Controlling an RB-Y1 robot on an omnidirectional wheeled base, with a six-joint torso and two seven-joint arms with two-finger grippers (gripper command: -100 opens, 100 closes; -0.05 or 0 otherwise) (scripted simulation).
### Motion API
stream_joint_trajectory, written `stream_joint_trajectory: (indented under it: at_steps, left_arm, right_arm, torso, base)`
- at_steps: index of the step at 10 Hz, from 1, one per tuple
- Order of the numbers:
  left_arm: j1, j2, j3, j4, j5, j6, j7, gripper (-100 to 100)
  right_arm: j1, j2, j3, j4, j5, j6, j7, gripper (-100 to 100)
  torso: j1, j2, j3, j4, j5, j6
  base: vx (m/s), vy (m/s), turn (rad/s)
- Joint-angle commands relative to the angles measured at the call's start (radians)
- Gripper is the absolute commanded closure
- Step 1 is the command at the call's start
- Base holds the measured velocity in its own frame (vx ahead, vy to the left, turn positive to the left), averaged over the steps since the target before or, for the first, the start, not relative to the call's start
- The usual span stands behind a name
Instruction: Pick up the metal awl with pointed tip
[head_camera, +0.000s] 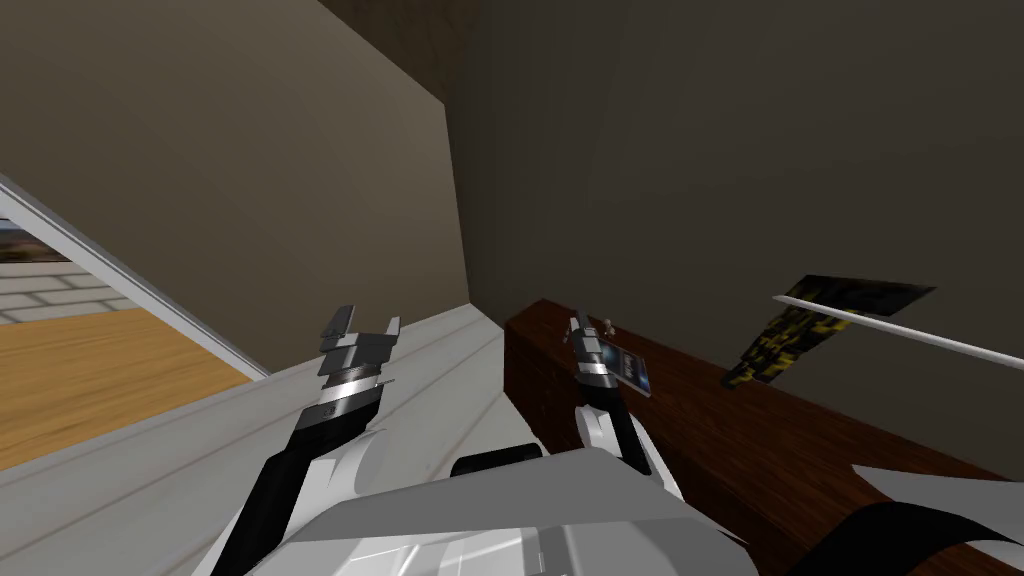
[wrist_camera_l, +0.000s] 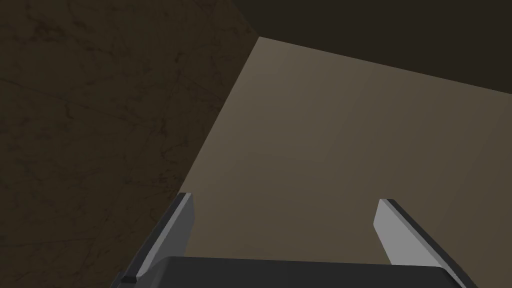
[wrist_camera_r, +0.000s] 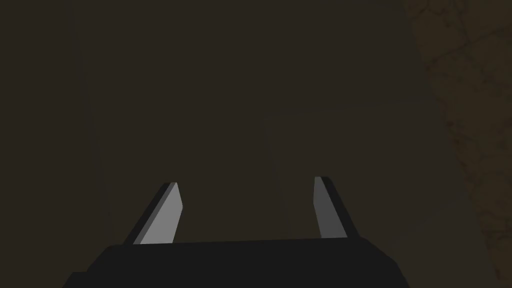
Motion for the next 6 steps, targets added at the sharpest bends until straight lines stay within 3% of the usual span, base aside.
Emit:
stream_joint_trajectory:
  at_steps: [1,3,6]
  left_arm:
    - [0.0,0.0,0.0,0.0,0.0,0.0,0.0,0]
    - [0.0,0.0,0.0,0.0,0.0,0.0,0.0,0]
    - [0.0,0.0,0.0,0.0,0.0,0.0,0.0,0]
  right_arm:
    - [-0.015,-0.039,-0.004,0.013,-0.006,0.015,-0.01,-100]
    - [-0.049,-0.089,-0.013,0.043,-0.021,0.049,-0.034,-100]
    - [-0.132,-0.139,-0.035,0.114,-0.057,0.132,-0.091,-100]
  torso:
    - [0.0,0.0,0.0,0.0,0.0,0.0]
    - [-0.002,0.001,0.001,0.0,0.0,0.0]
    - [-0.004,0.004,0.002,0.001,-0.001,0.0]
  base:
    - [-0.013,-0.012,-0.028]
    - [-0.035,-0.024,-0.055]
    - [-0.068,-0.049,-0.07]
